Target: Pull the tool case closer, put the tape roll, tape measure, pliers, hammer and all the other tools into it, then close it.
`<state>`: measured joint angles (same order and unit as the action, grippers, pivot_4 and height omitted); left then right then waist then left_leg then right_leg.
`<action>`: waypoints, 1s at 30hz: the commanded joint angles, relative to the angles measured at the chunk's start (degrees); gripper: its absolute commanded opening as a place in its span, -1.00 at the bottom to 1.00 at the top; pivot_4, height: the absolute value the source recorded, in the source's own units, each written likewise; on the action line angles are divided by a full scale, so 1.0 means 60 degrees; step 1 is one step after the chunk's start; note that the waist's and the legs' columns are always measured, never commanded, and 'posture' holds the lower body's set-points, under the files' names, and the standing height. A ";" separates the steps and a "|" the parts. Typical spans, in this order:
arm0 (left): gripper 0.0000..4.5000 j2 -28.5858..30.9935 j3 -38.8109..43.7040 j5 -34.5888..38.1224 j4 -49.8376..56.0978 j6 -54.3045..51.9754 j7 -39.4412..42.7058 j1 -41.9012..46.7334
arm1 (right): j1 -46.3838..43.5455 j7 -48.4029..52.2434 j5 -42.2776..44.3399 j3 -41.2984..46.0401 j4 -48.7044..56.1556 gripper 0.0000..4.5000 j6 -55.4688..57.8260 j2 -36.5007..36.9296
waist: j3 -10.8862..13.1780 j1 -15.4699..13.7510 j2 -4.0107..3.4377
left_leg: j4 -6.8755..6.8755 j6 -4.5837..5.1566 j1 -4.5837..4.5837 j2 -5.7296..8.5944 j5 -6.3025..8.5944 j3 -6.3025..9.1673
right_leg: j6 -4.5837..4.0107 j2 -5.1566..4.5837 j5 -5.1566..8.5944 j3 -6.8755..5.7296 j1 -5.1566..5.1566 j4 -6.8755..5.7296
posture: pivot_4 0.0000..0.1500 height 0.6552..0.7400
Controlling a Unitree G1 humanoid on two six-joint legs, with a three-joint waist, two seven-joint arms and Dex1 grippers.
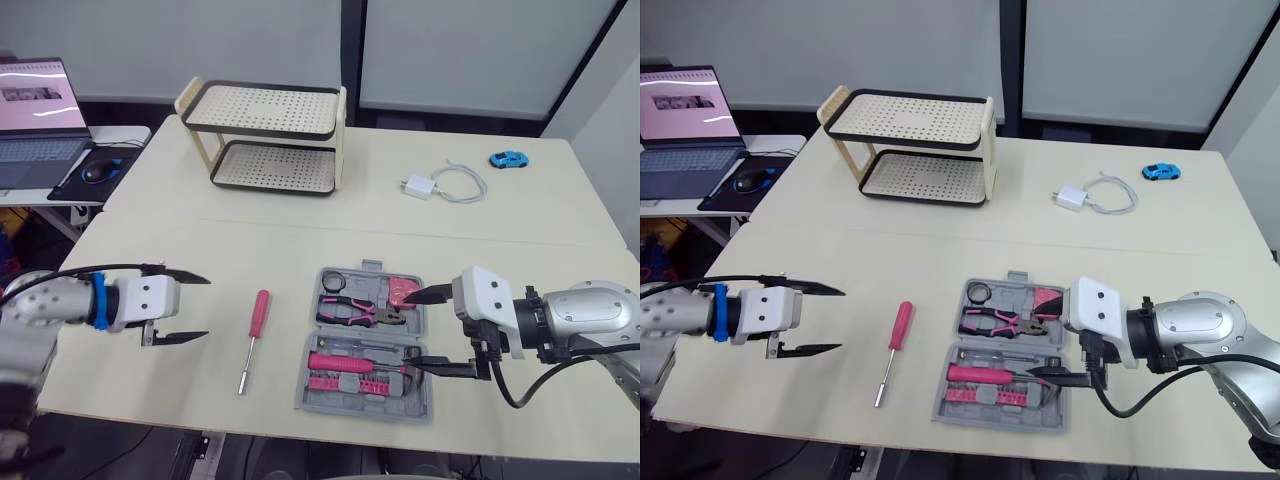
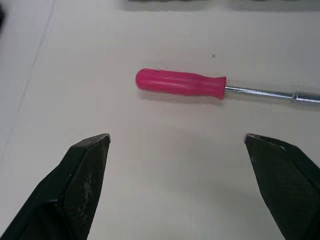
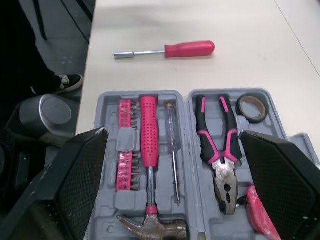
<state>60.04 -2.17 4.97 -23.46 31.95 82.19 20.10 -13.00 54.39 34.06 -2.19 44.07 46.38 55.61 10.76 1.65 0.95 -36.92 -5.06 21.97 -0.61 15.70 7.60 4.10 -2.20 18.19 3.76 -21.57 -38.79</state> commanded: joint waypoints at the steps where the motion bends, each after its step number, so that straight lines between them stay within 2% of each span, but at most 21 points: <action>1: 0.98 -0.0227 -0.1252 -0.0814 -0.1753 0.3057 0.1181 0.1690 | -0.0364 -0.0421 0.0441 -0.0095 0.0443 1.00 0.0636 -0.0118 | 0.0000 0.0046 0.0000 | 0.0000 0.0000 0.0013 -0.0002 0.0000 0.0000 | -0.0001 0.0003 0.0001 0.0000 -0.0019 -0.0008 | 1.00 0.88; 4: 0.98 -0.0493 -0.2295 -0.1105 -0.3157 0.4757 0.1708 0.3062 | -0.0638 -0.0682 0.0746 -0.0266 0.0529 1.00 0.1155 -0.0230 | 0.0001 0.0121 0.0001 | -0.0004 0.0002 0.0039 -0.0007 -0.0002 0.0002 | -0.0005 0.0012 0.0003 -0.0002 -0.0052 -0.0027 | 1.00 0.88; 9: 0.98 -0.1245 -0.4422 -0.2189 -0.5290 0.7381 0.1718 0.5283 | -0.1066 -0.1222 0.1187 -0.0536 0.0591 1.00 0.1877 -0.0640 | 0.0001 0.0236 0.0004 | -0.0017 0.0006 0.0078 -0.0006 -0.0004 0.0012 | -0.0004 0.0014 0.0002 -0.0004 -0.0077 -0.0036 | 1.00 0.88; 12: 0.98 -0.1800 -0.5267 -0.2794 -0.6292 0.8525 0.1568 0.6120 | -0.1211 -0.1387 0.1310 -0.0647 0.0627 1.00 0.2089 -0.0761 | 0.0000 0.0249 0.0006 | -0.0027 0.0007 0.0094 -0.0001 -0.0006 0.0020 | -0.0001 0.0014 0.0001 -0.0009 -0.0081 -0.0036 | 1.00 0.88; 17: 0.98 -0.2347 -0.6186 -0.4212 -0.7346 0.9758 0.0539 0.6880 | -0.1474 -0.1623 0.1665 -0.0733 0.0667 1.00 0.2360 -0.1007 | 0.0001 0.0311 0.0008 | -0.0025 0.0009 0.0101 -0.0001 -0.0006 0.0025 | 0.0000 0.0015 0.0001 -0.0009 -0.0093 -0.0040 | 1.00 0.88; 24: 0.98 -0.2937 -0.6894 -0.7364 -0.7617 0.9947 -0.1979 0.7449 | -0.1758 -0.1870 0.1868 -0.0854 0.0659 1.00 0.2568 -0.1157 | 0.0000 0.0304 0.0011 | -0.0028 0.0015 0.0105 0.0002 -0.0011 0.0025 | 0.0001 0.0015 0.0000 -0.0009 -0.0096 -0.0046 | 1.00 0.88; 27: 0.74 -0.3147 -0.7216 -0.8856 -0.7414 0.9738 -0.3652 0.7547 | -0.1715 -0.1927 0.1987 -0.0786 0.0752 1.00 0.2664 -0.1095 | -0.0001 0.0292 0.0013 | -0.0030 0.0016 0.0106 0.0003 -0.0011 0.0027 | 0.0002 0.0014 0.0000 -0.0009 -0.0096 -0.0047 | 1.00 0.88; 30: 0.34 -0.3296 -0.7814 -1.0654 -0.7077 0.9231 -0.5936 0.7694 | -0.1681 -0.1971 0.2103 -0.0711 0.0839 1.00 0.2749 -0.1035 | -0.0002 0.0281 0.0013 | -0.0030 0.0016 0.0106 0.0003 -0.0012 0.0029 | 0.0002 0.0014 -0.0001 -0.0010 -0.0096 -0.0048 | 1.00 0.88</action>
<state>40.17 -47.28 -53.76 -67.03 89.00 53.18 65.10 -22.97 42.69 45.43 -8.01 46.95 62.94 48.88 10.75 3.33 1.03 -37.10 -4.96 22.60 -0.59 15.63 7.78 4.11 -2.11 18.18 3.70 -22.14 -39.07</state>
